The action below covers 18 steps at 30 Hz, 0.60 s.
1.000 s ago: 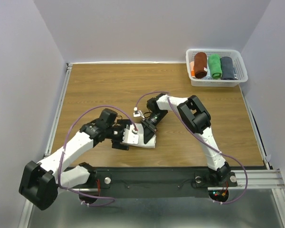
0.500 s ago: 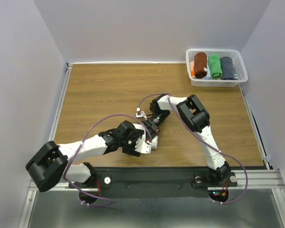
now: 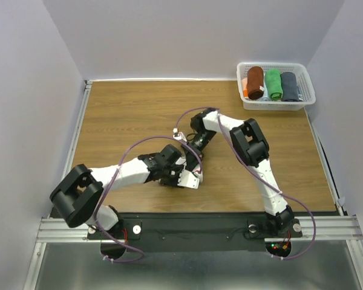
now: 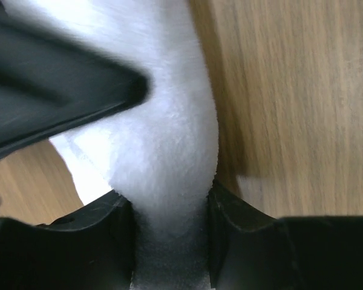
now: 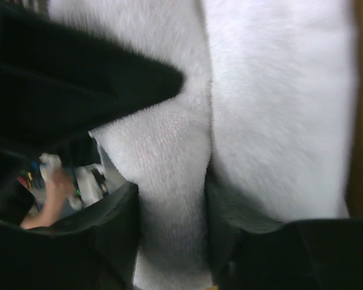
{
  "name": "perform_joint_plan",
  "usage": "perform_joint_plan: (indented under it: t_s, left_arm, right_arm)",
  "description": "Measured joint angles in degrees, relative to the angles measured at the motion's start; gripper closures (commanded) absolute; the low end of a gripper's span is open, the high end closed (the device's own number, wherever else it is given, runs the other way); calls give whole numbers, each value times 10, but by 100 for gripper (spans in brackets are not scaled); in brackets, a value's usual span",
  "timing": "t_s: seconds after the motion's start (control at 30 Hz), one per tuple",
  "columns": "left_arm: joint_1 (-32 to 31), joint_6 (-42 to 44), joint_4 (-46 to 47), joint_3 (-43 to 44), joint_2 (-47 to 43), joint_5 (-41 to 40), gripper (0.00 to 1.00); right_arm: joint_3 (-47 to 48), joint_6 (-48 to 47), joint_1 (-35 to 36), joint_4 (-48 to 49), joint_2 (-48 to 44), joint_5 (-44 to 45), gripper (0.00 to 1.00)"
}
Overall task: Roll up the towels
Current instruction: Roll the towel
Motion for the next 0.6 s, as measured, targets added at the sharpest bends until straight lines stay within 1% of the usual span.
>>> perform_joint_plan:
  t_s: [0.03,0.07,0.13,0.17,0.2,0.3,0.37,0.43,0.5,0.53,0.6]
  left_arm:
    - [3,2,-23,20,15,9,69]
    - [5,4,-33,29,23,14,69]
    - [21,10,-75,63,46,53,69]
    - [28,12,-97,76,54,72,69]
    - [36,16,-118,89,63,91,69]
    - [63,26,-181,130,97,141,68]
    - [85,38,-236,174,135,179,66]
    - [107,48,-290,223,184,219,64]
    - [127,62,-341,267,229,254,63]
    - [137,71,-370,290,254,274,61]
    - [156,84,-414,326,296,305,60]
  right_arm:
    - [23,7,-7,-2,0,17,26]
    - [47,10,-16,-2,0,29,25]
    - [97,23,-45,6,-1,49,23]
    - [119,30,-62,14,-3,59,15]
    - [145,43,-81,20,-8,71,14]
    - [168,60,-133,41,-36,89,13]
    - [162,74,-172,59,-80,110,13]
    - [134,82,-194,84,-130,126,13]
    - [83,87,-200,111,-201,141,13]
    - [48,92,-198,127,-242,147,14]
    - [-9,96,-185,143,-320,157,15]
